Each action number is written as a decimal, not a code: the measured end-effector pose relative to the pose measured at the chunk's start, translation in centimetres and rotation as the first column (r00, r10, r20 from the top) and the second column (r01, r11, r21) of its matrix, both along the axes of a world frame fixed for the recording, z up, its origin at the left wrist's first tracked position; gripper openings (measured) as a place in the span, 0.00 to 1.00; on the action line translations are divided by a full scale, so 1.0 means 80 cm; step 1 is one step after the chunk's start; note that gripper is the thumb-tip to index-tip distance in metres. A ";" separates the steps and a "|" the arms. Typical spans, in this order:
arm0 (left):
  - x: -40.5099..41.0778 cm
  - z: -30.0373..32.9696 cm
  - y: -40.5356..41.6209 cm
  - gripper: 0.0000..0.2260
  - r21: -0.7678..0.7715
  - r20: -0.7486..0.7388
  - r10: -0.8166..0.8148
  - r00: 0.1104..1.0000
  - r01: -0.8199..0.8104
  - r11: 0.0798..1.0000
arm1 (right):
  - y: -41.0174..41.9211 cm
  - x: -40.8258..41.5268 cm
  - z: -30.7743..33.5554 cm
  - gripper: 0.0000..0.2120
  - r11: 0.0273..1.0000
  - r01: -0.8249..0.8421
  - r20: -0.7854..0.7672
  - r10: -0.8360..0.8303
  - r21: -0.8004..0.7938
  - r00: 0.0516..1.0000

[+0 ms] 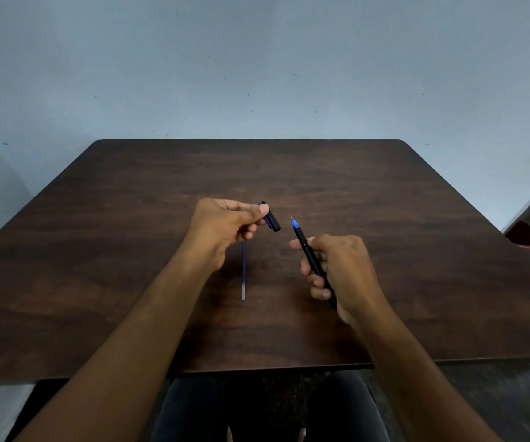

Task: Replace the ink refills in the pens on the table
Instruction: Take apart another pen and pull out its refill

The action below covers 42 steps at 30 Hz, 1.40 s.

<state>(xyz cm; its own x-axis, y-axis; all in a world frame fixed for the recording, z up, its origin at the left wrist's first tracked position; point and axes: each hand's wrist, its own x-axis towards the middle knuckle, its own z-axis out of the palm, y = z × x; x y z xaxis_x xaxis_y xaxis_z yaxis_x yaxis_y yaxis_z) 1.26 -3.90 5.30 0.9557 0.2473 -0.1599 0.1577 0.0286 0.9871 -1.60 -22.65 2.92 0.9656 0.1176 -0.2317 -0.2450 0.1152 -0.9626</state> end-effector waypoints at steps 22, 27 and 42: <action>0.057 0.006 -0.043 0.08 0.468 -0.575 -0.060 0.816 0.387 0.795 | -0.018 0.002 -0.008 0.13 0.999 0.018 -0.092 -0.021 -0.038 0.996; 0.060 0.019 -0.040 0.10 0.464 -0.661 -0.072 0.746 0.483 0.743 | -0.015 0.000 -0.012 0.13 0.998 0.009 -0.104 -0.015 -0.058 0.994; -0.037 -0.017 -0.032 0.08 -0.181 0.087 -0.213 0.973 0.225 0.957 | 0.008 0.000 -0.007 0.13 0.988 -0.111 0.089 0.102 0.104 0.991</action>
<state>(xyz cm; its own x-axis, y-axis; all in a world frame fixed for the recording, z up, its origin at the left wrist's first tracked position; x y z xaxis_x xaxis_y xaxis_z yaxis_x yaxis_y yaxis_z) -1.70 -6.46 3.91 0.9930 0.0021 -0.1183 0.1158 0.1871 0.9755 -1.58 -21.99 2.35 0.9617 0.2408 -0.1312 -0.1809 0.1977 -0.9634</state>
